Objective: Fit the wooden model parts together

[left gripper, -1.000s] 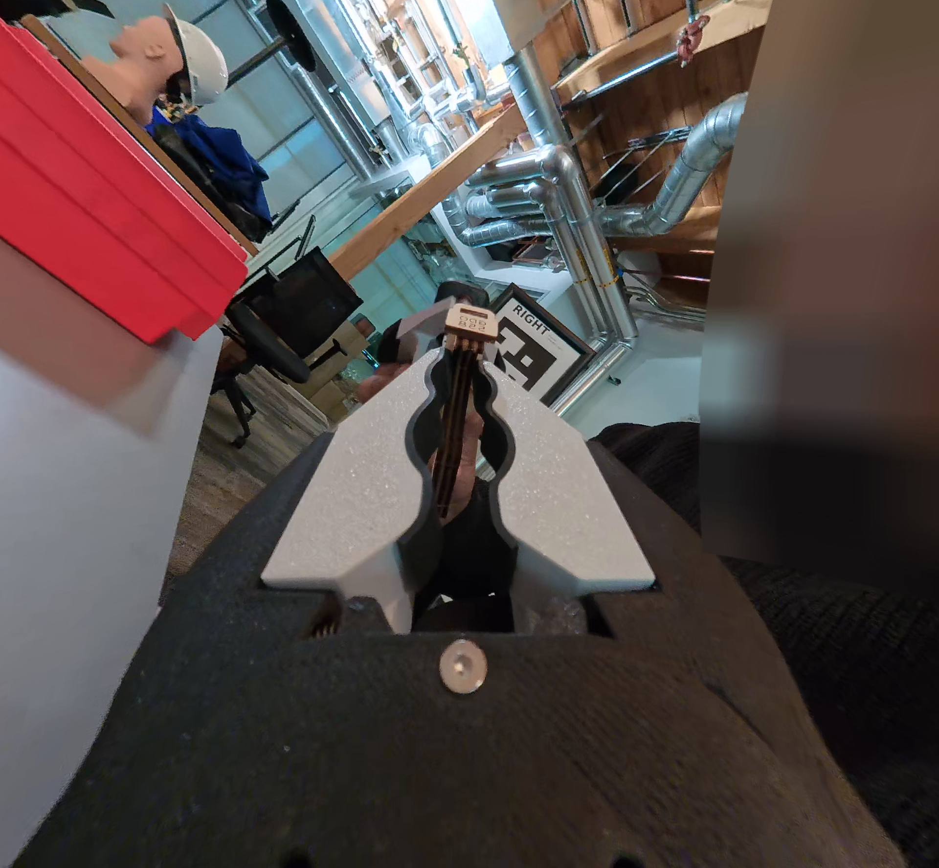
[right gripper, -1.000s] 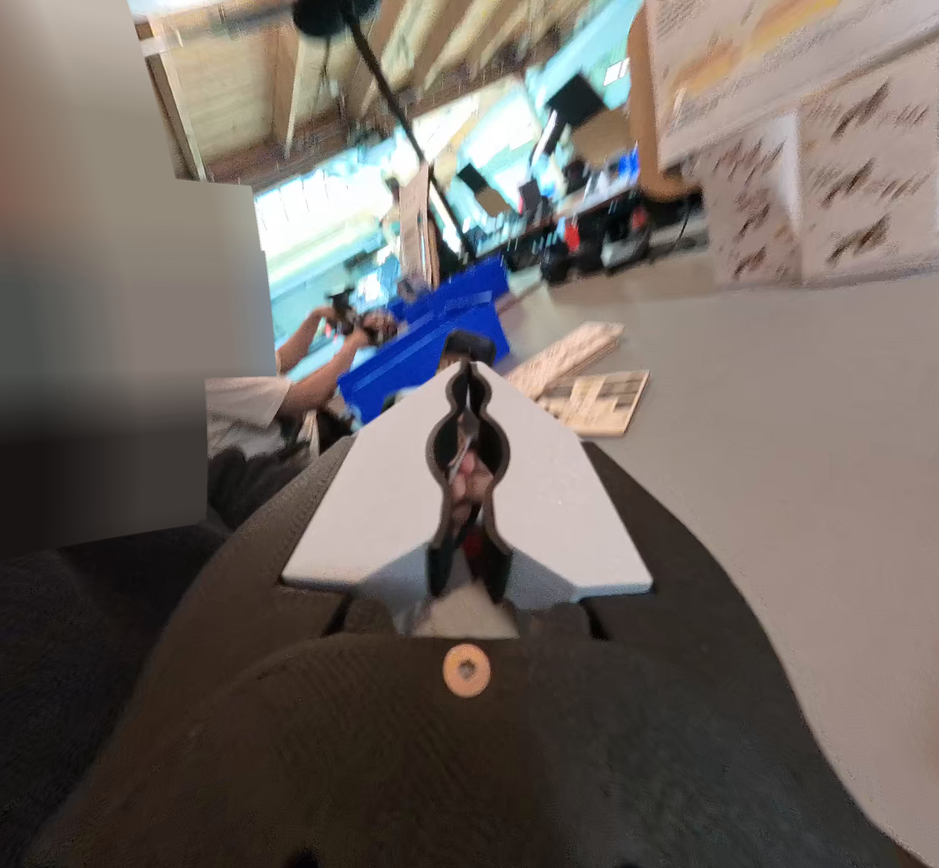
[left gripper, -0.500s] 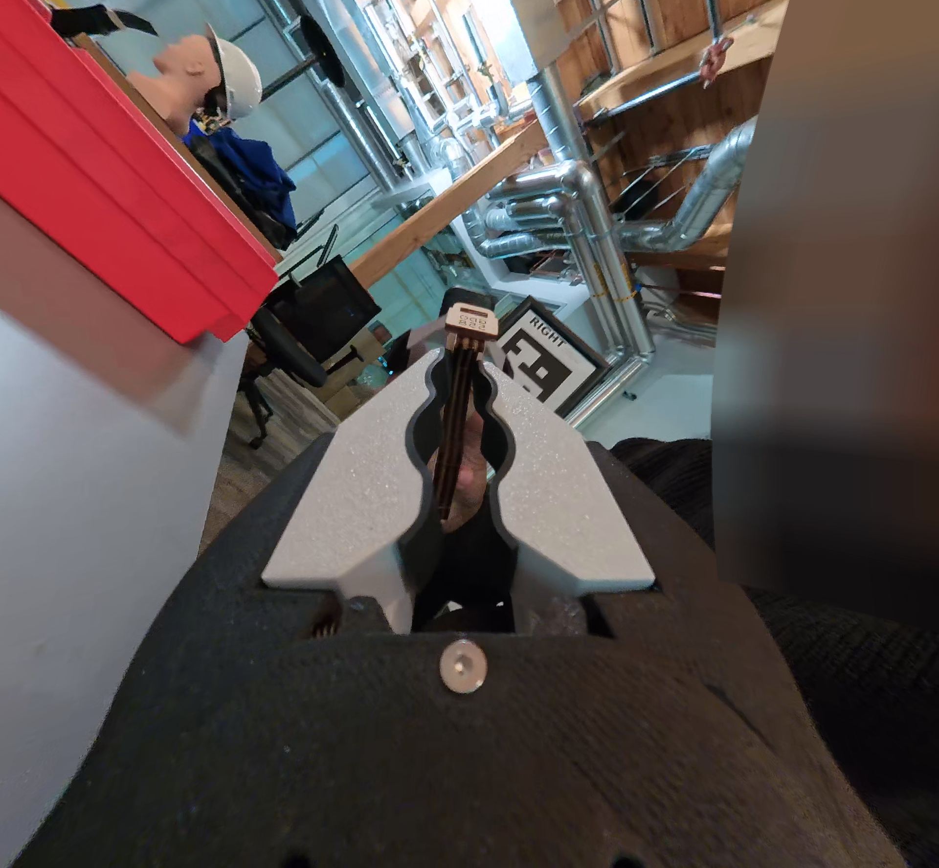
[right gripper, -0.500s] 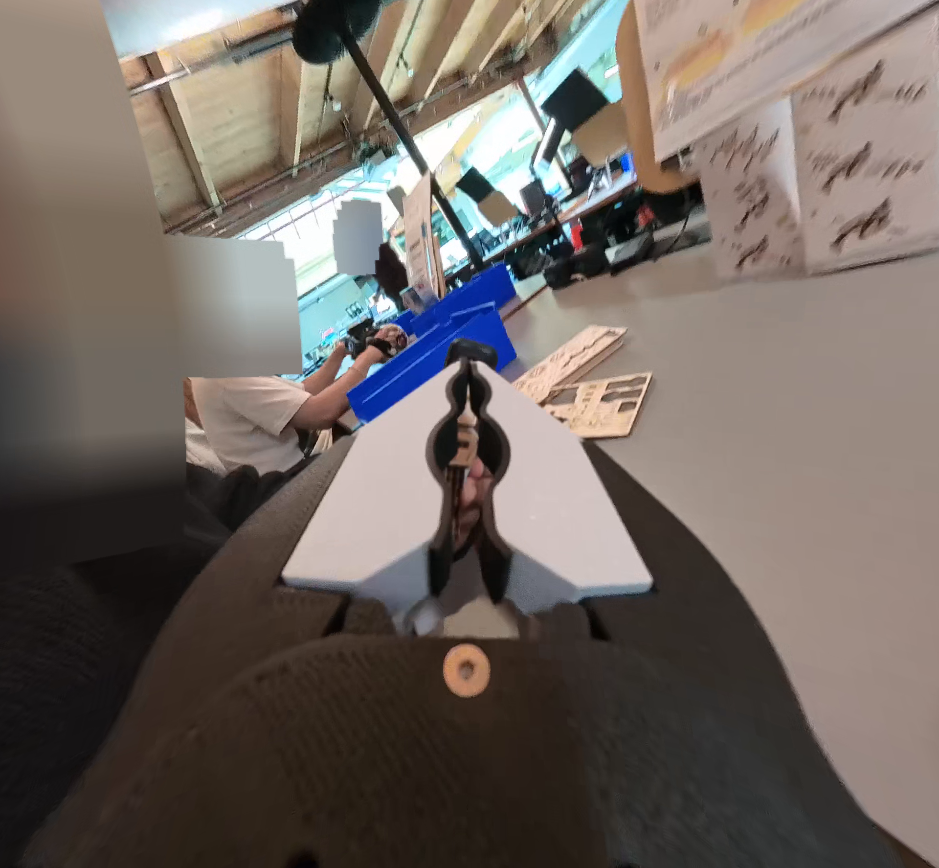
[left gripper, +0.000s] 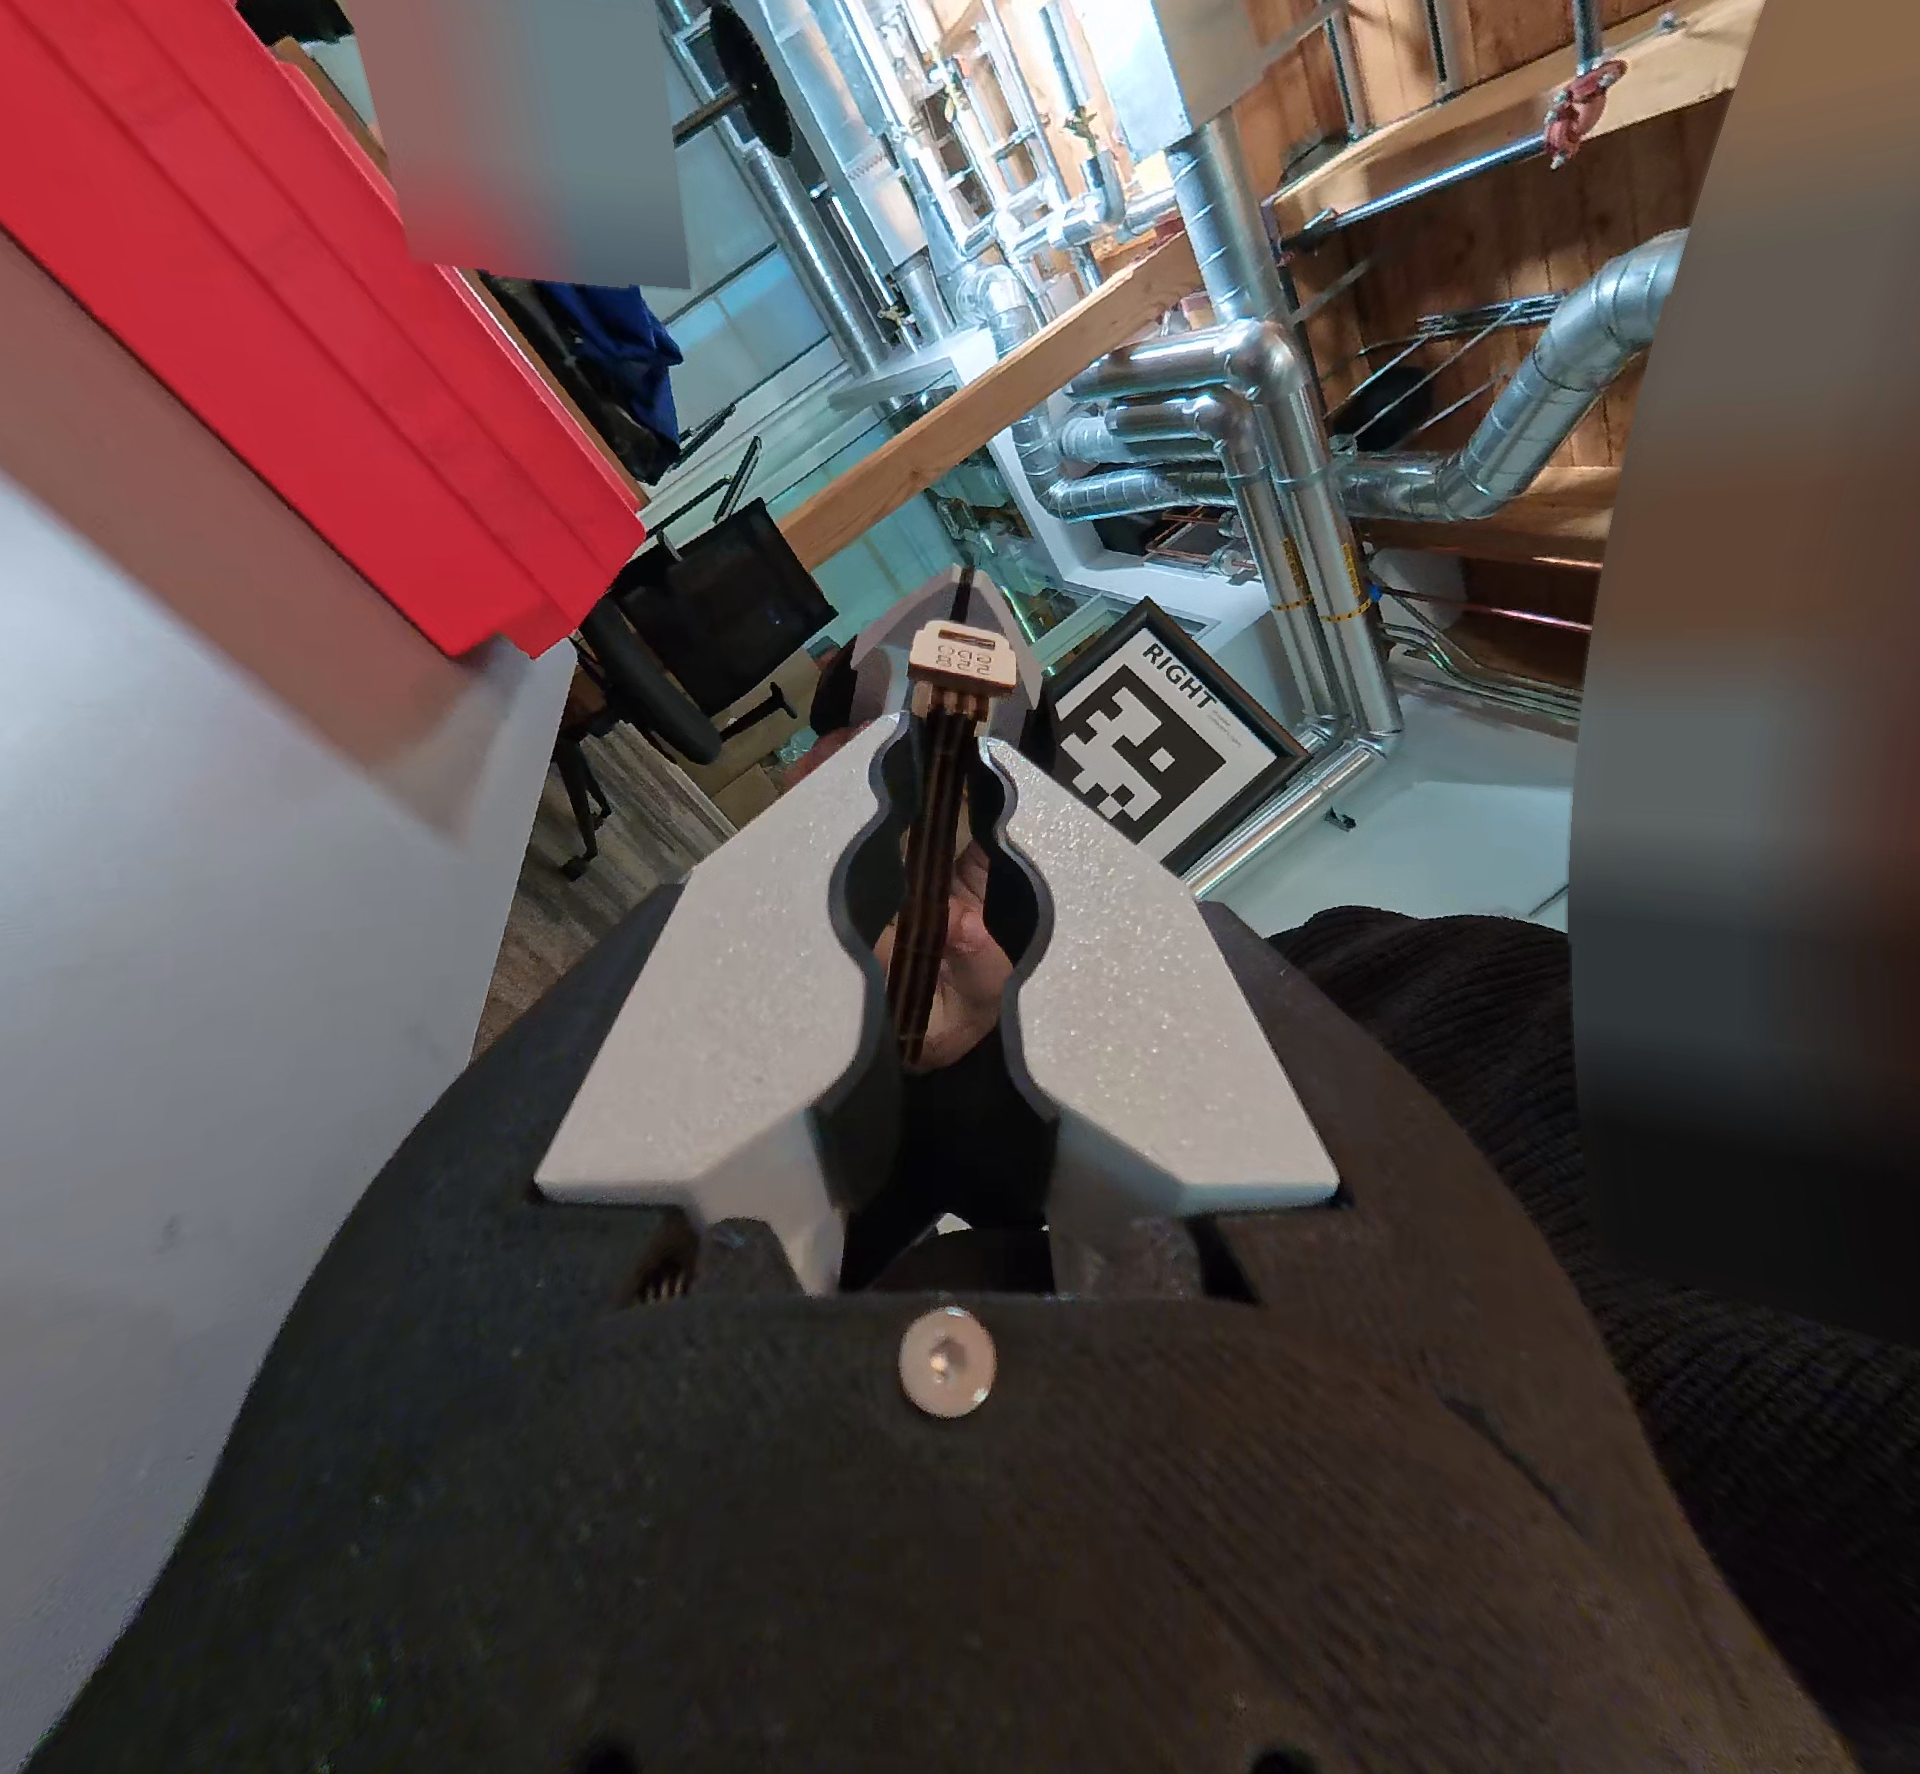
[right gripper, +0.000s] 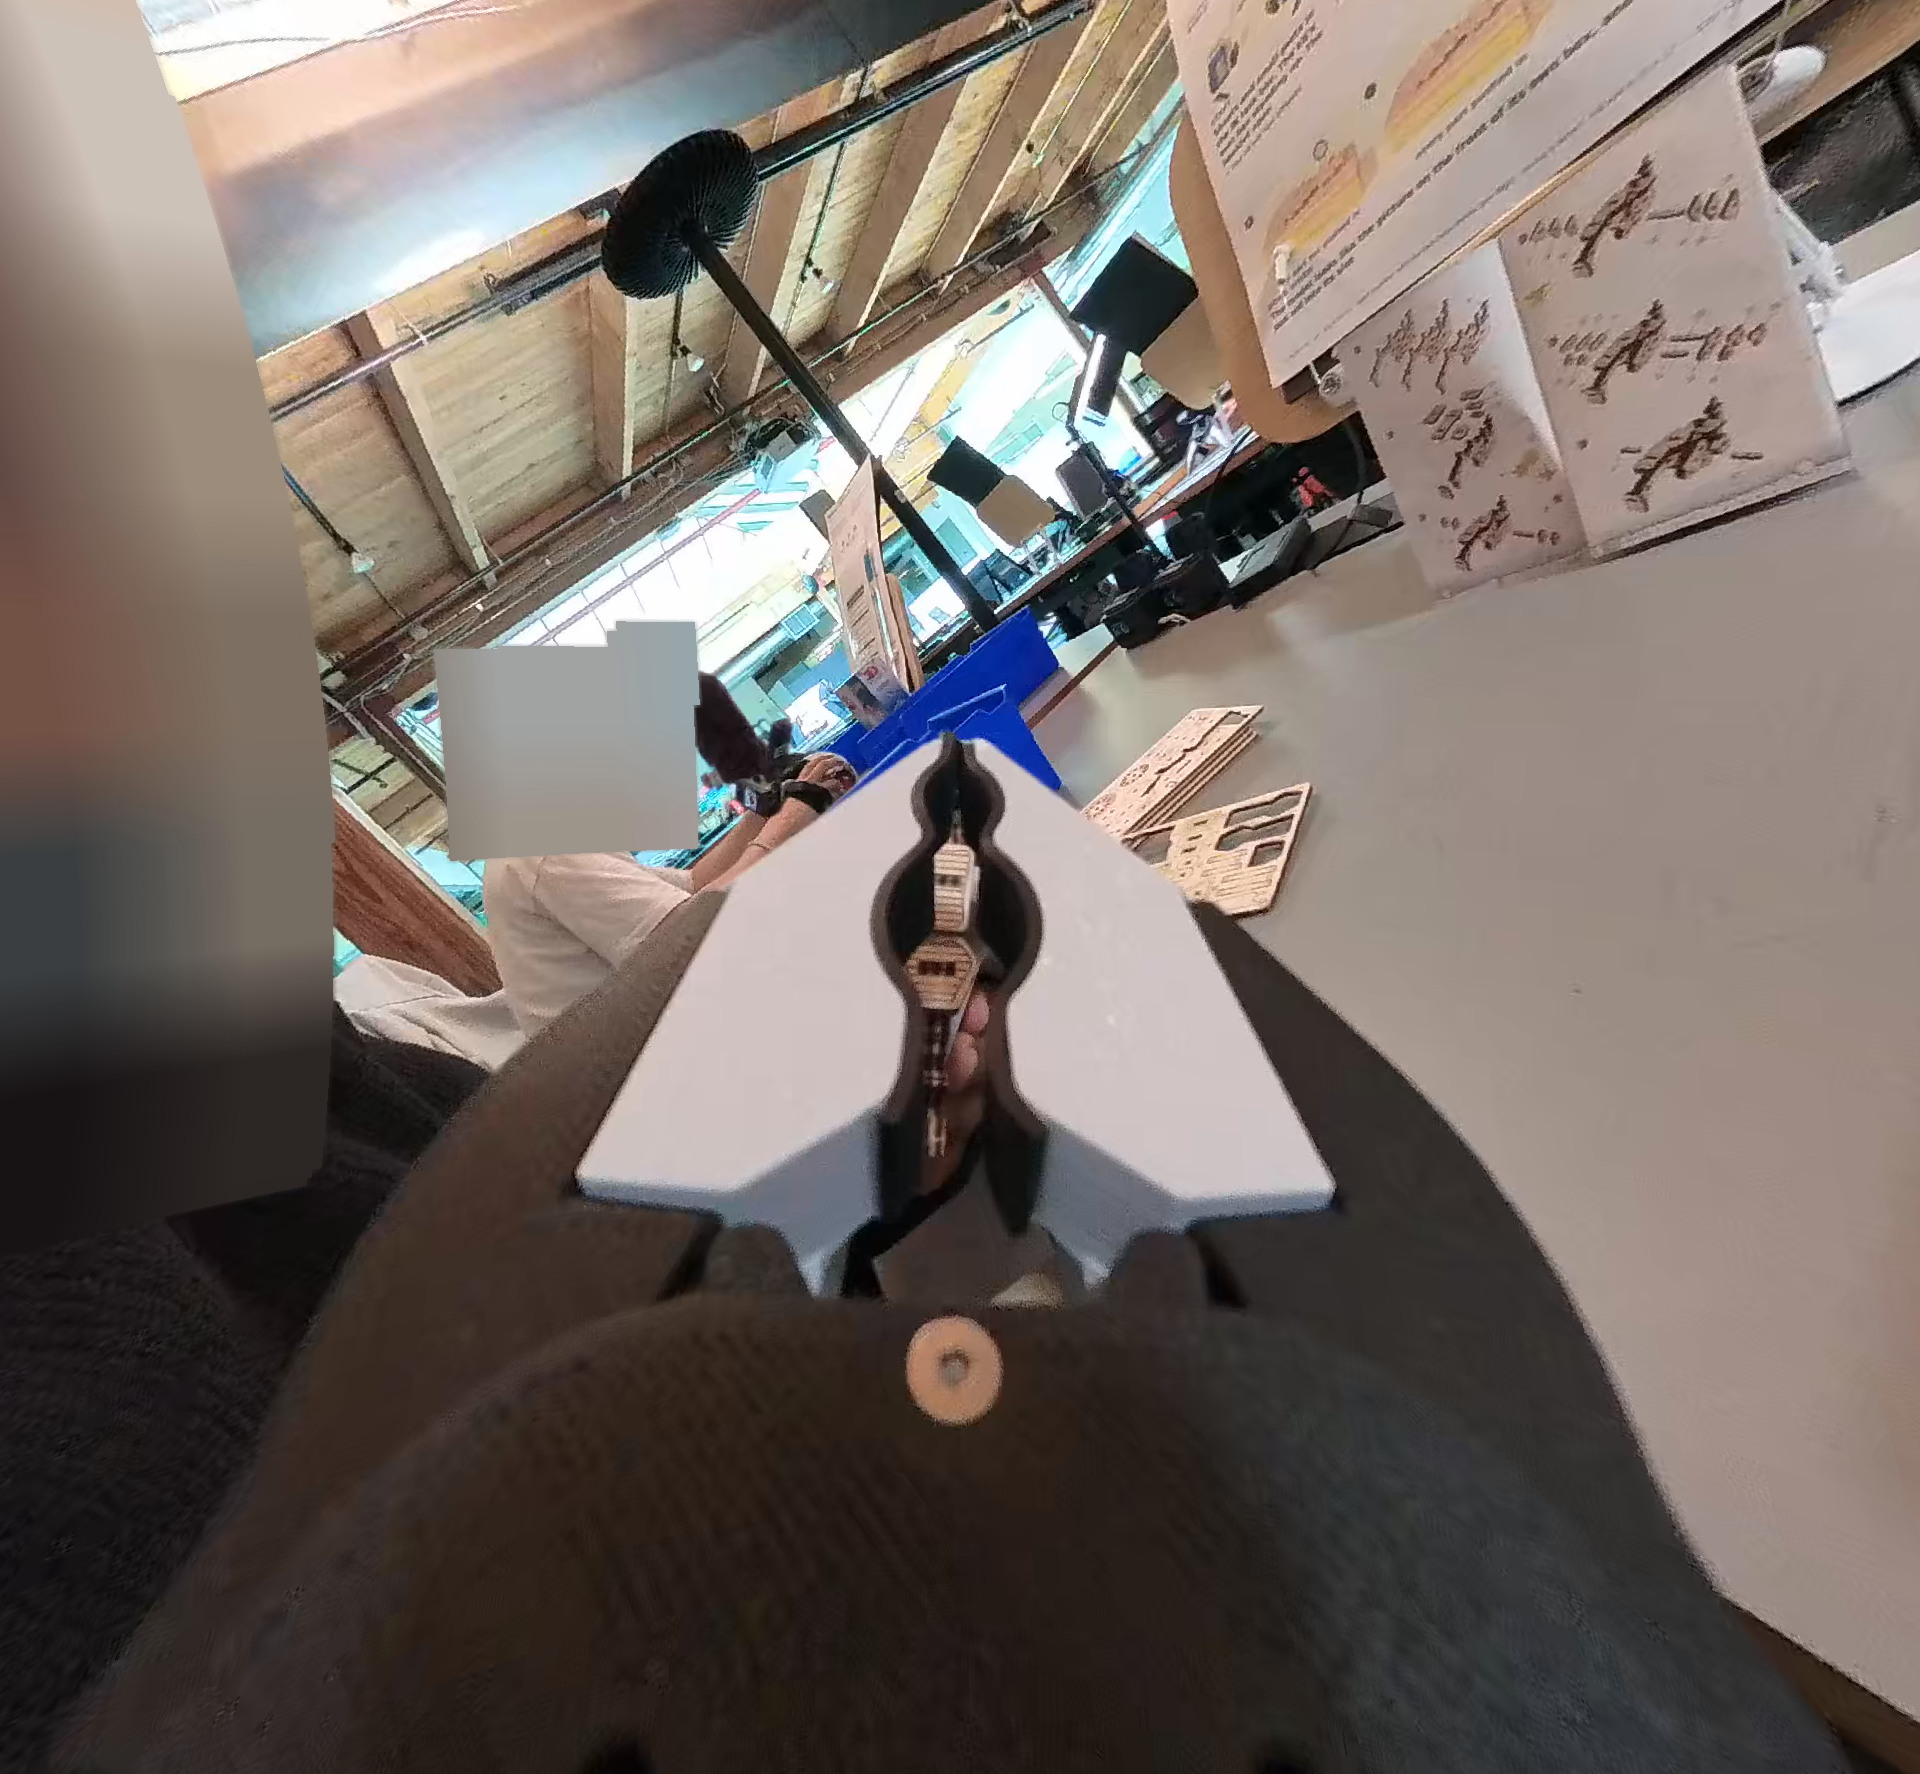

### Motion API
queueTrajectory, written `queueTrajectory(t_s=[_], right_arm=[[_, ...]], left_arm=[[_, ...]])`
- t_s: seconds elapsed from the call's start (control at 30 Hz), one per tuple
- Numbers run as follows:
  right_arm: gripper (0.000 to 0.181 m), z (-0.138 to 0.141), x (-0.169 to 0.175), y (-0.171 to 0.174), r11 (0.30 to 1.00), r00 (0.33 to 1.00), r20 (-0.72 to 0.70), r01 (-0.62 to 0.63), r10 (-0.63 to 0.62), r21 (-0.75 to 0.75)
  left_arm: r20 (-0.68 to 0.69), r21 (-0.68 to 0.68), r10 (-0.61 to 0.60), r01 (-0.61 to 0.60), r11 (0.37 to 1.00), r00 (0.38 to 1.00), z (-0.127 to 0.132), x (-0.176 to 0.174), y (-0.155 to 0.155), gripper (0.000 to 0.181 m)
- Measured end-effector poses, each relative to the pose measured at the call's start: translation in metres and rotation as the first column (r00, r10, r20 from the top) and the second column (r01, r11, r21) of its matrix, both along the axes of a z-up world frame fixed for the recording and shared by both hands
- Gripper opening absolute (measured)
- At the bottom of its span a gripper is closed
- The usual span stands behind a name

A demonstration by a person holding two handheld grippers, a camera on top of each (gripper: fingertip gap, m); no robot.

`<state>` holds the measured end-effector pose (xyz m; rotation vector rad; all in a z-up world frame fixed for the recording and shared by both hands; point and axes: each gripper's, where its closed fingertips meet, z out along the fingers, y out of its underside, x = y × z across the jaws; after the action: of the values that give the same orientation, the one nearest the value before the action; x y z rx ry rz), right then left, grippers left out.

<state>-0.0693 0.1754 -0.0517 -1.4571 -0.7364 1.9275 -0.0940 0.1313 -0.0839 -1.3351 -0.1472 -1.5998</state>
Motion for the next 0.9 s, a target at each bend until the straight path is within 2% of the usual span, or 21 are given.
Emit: queueTrajectory(t_s=[0.17, 0.33, 0.43, 0.5, 0.6, 0.7, 0.77, 0.83, 0.9], right_arm=[[0.0, -0.001, -0.002, -0.005, 1.0, 1.0, -0.005, -0.028, 0.028, 0.005], [0.0, 0.012, 0.005, -0.009, 0.999, 0.997, -0.081, -0.003, 0.006, 0.041], [0.0, -0.012, -0.018, -0.045, 0.982, 0.984, 0.083, -0.163, 0.155, 0.095], [0.0, -0.014, -0.02, -0.042, 0.983, 0.985, 0.116, -0.14, 0.127, 0.117], [0.0, 0.001, -0.008, -0.023, 0.988, 0.998, 0.05, -0.041, 0.034, 0.149], [0.0, 0.007, -0.004, -0.021, 0.989, 1.0, 0.005, -0.009, 0.009, 0.145], [0.0, 0.002, -0.009, -0.03, 0.986, 0.999, 0.029, -0.039, 0.035, 0.16], [0.0, -0.016, -0.021, -0.045, 0.978, 0.985, 0.141, -0.123, 0.1, 0.171], [0.0, -0.011, -0.018, -0.041, 0.981, 0.988, 0.117, -0.114, 0.096, 0.16]], left_arm=[[-0.08, 0.035, 0.009, -0.007, 0.999, 0.997, 0.002, 0.005, -0.002, 0.008], [-0.116, 0.055, 0.026, -0.019, 0.998, 0.993, 0.004, 0.006, -0.004, 0.008], [-0.108, 0.055, 0.01, -0.004, 0.998, 0.994, 0.005, 0.008, -0.006, 0.008], [-0.06, 0.033, 0.028, -0.026, 0.999, 0.998, 0.004, -0.001, -0.002, 0.009], [-0.058, 0.037, 0.027, -0.025, 0.999, 0.998, 0.005, -0.001, -0.002, 0.009], [-0.058, 0.043, 0.012, -0.01, 0.999, 0.998, 0.006, 0.003, -0.004, 0.009], [-0.057, 0.042, 0.009, -0.006, 0.999, 0.998, 0.006, 0.004, -0.004, 0.008], [-0.032, 0.04, 0.027, -0.025, 0.999, 0.999, 0.008, 0.0, -0.003, 0.008], [0.0, 0.022, 0.02, -0.02, 1.0, 1.0, 0.007, -0.005, -0.001, 0.009]])
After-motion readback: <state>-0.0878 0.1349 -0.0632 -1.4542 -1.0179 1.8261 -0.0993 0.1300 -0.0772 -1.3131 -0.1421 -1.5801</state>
